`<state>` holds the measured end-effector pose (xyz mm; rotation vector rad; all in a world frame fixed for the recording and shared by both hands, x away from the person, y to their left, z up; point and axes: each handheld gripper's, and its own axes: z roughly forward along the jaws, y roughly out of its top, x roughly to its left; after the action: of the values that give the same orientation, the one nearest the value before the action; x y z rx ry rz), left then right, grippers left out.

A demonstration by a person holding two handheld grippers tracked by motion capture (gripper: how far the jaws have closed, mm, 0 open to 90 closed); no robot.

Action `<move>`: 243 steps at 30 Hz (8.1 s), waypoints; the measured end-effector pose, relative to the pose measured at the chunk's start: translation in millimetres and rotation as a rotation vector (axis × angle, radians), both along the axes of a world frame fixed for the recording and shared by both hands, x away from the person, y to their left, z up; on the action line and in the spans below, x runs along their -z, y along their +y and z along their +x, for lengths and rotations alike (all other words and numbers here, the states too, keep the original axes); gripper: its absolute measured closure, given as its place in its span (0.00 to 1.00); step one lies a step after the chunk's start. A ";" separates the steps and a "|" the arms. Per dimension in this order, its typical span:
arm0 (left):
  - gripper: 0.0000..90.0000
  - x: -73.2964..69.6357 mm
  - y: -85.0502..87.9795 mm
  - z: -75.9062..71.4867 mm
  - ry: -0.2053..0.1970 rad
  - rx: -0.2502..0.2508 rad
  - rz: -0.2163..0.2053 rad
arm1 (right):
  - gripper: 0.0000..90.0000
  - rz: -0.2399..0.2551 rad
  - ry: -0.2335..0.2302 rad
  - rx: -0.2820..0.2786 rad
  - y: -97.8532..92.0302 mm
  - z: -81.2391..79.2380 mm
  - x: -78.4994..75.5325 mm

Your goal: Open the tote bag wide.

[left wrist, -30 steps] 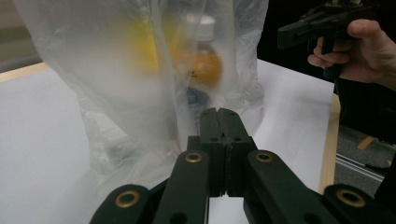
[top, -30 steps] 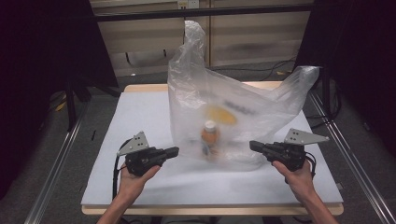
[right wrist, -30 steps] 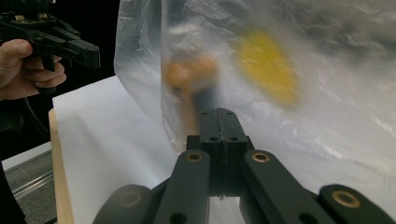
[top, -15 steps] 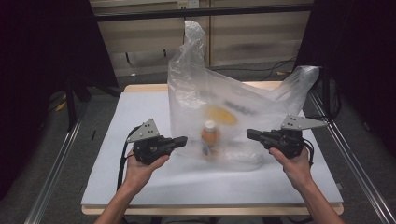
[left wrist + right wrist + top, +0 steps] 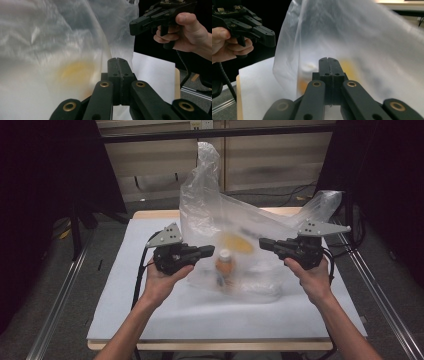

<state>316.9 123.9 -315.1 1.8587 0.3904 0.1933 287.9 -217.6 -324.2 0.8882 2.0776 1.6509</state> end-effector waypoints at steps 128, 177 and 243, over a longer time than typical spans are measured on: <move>1.00 28.2 -9.2 -22.3 0.017 0.098 -0.014 | 1.00 -0.049 0.193 -0.106 95.3 -2.0 91.2; 1.00 162.8 2.6 59.3 0.288 -0.189 0.411 | 1.00 -0.292 0.315 -0.091 90.9 10.3 164.2; 1.00 164.7 39.0 83.8 0.299 -0.261 0.392 | 1.00 -0.202 0.417 0.198 -14.3 70.8 168.6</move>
<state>400.7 162.9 -479.8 2.2263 0.8531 0.1765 358.7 -231.9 -492.8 1.4086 2.2760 1.2053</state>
